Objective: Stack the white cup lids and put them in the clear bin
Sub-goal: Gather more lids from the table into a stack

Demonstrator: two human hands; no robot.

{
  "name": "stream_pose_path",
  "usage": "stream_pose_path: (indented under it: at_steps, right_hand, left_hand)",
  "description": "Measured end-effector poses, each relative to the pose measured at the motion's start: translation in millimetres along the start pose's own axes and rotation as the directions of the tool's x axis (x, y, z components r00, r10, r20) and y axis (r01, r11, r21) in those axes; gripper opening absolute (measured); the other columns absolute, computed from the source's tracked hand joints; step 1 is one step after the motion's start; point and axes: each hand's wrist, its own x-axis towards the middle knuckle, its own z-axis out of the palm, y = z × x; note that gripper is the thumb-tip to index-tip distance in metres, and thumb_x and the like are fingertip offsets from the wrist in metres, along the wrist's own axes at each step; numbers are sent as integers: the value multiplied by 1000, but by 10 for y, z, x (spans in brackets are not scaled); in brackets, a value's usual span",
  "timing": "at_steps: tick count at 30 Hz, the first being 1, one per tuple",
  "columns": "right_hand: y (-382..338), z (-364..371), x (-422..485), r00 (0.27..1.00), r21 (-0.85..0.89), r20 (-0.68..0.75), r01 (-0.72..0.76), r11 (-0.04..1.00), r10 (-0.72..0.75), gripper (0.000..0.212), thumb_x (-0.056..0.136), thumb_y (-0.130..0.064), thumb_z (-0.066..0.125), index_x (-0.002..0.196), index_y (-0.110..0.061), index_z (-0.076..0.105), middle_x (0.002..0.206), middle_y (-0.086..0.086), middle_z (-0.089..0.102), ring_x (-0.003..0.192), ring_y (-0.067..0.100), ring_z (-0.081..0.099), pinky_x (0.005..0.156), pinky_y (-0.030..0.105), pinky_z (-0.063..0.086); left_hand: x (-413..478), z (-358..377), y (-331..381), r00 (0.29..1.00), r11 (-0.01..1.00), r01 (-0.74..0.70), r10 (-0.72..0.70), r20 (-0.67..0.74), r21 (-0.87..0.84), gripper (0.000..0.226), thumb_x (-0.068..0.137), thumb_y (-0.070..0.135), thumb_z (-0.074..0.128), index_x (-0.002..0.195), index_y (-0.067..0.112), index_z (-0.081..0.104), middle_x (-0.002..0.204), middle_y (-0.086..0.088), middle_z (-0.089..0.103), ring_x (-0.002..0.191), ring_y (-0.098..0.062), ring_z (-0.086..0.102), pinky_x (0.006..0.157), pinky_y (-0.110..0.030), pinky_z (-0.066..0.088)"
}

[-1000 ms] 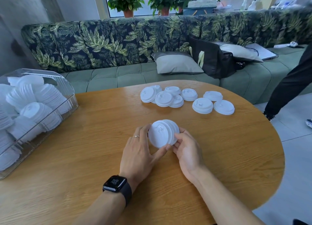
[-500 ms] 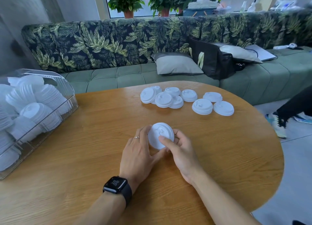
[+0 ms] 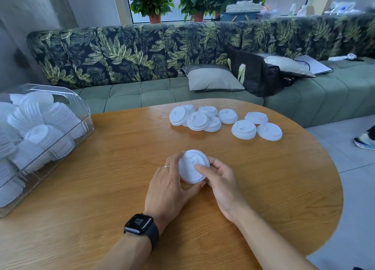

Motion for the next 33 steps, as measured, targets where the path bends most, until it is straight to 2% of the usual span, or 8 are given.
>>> stream_pose_path:
  at_steps: [2,6,10,13,16,21,27,33]
  right_hand:
    - [17,-3,20,996,14,-88,23,1000,-22,17,96,-20,69,112,-15,73,102,10,79,89,18,71,81,36,55]
    - [72,-96,89,933,-187,-295,155,970,-206,16,103,-31,57,101,-26,72,99,-6,79,100,11,73,96,43,57]
    - [-3,-315,180,889,-411,-319,184,893,-329,14,103,-27,56,110,-26,68,105,-13,74,104,0,66,100,35,53]
    - [-39,-532,328,861,-707,-248,152,691,-443,20,99,-22,59,118,-23,64,116,-18,63,117,9,55,105,33,46]
    - [-54,-708,538,827,-890,-166,109,443,-538,29,97,-24,59,126,-20,61,127,-7,61,123,19,46,108,35,41]
    - [-93,-889,898,797,-952,-189,-6,306,-574,40,95,-27,59,133,-16,56,142,4,51,133,27,40,111,42,35]
    - [-205,-1018,1254,798,-950,-258,-108,292,-545,61,95,-46,62,145,-15,46,154,9,43,144,31,32,119,45,28]
    - [-253,-1075,1438,809,-949,-287,-165,270,-513,72,92,-55,62,148,-17,42,150,8,50,143,30,34,119,44,24]
  left_hand:
    - [-3,1,-5,1000,1000,20,-20,-9,11,89,76,74,66,143,23,36,137,4,57,115,-16,60,94,-27,44]
    - [-11,7,-9,1000,999,29,-29,4,33,92,75,76,61,145,22,35,139,0,58,115,-19,61,95,-30,45]
    - [10,23,-20,997,997,67,-68,21,25,97,78,66,70,153,23,26,144,-1,52,112,-26,61,90,-33,47]
    - [64,63,-29,995,996,90,-91,31,5,91,80,62,71,151,25,27,144,0,51,117,-25,57,94,-36,46]
    - [151,137,15,996,997,73,-74,49,11,87,79,62,72,148,26,31,140,1,54,117,-22,55,96,-35,43]
    - [338,323,151,997,998,50,-49,64,-24,88,79,62,71,149,28,30,144,2,51,127,-20,49,103,-34,40]
    - [536,429,202,996,995,70,-66,53,-73,84,82,65,67,148,29,30,144,5,50,129,-17,47,107,-35,40]
    - [516,449,182,995,986,104,-104,10,-129,82,80,64,69,145,28,34,141,8,52,129,-15,47,106,-42,42]
